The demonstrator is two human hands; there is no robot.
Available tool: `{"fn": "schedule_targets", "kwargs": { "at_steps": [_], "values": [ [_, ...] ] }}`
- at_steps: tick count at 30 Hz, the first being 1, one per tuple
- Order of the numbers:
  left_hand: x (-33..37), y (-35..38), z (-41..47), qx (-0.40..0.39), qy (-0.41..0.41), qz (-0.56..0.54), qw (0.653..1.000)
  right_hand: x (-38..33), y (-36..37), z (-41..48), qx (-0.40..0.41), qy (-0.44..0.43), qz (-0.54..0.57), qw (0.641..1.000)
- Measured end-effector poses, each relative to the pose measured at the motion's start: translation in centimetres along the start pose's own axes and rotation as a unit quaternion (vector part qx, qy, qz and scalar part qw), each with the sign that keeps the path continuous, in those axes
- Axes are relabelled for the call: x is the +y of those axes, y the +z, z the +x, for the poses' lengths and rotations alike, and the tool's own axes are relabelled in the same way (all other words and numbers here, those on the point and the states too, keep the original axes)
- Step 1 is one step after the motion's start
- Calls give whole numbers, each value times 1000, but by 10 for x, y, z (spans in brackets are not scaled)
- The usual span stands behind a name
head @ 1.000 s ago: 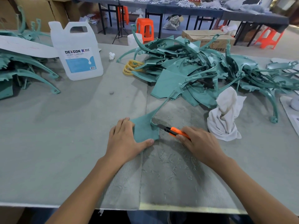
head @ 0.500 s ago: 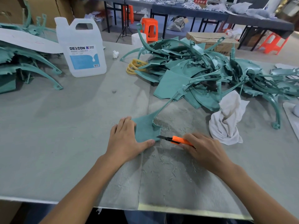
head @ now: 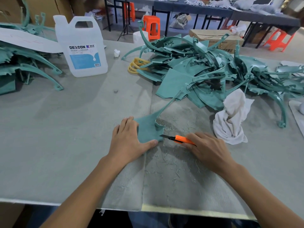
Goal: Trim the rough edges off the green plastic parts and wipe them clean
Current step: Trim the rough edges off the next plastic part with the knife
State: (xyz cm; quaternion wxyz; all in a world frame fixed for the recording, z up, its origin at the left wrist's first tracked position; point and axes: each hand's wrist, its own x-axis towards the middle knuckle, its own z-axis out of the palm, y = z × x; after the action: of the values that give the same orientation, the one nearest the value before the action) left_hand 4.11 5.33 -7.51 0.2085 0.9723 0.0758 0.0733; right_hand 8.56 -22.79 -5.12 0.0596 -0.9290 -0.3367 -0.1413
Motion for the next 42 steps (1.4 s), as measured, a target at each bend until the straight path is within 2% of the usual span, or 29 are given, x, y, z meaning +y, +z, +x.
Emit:
{"fn": "schedule_targets", "kwargs": {
  "at_steps": [14,18,20,23,29,34,39,42],
  "values": [
    [3,-3,-2,-15,-11,14,1000,-4,-6,-1,-68,45,-7,997],
    [-6,-16,-4,-145,6,48,988,-1,-5,-1,-32,93,57,994],
    [-10,-23,-10,-182,25,75,980,-1,-6,-1,-18,90,71,993],
    [-10,-27,-19,-131,53,86,986,-2,-8,-3,-6,119,118,986],
    [-2,-40,-26,-16,99,20,995,-25,-15,-11,-6,191,212,958],
    [4,-46,-24,-4,88,-20,996,-60,-16,-7,-24,190,309,931],
    [4,-48,-23,23,82,-75,994,-76,-16,-6,-33,181,350,918],
    [2,-46,-22,41,84,-95,991,-79,-13,-3,-30,187,331,925]
  ]
}}
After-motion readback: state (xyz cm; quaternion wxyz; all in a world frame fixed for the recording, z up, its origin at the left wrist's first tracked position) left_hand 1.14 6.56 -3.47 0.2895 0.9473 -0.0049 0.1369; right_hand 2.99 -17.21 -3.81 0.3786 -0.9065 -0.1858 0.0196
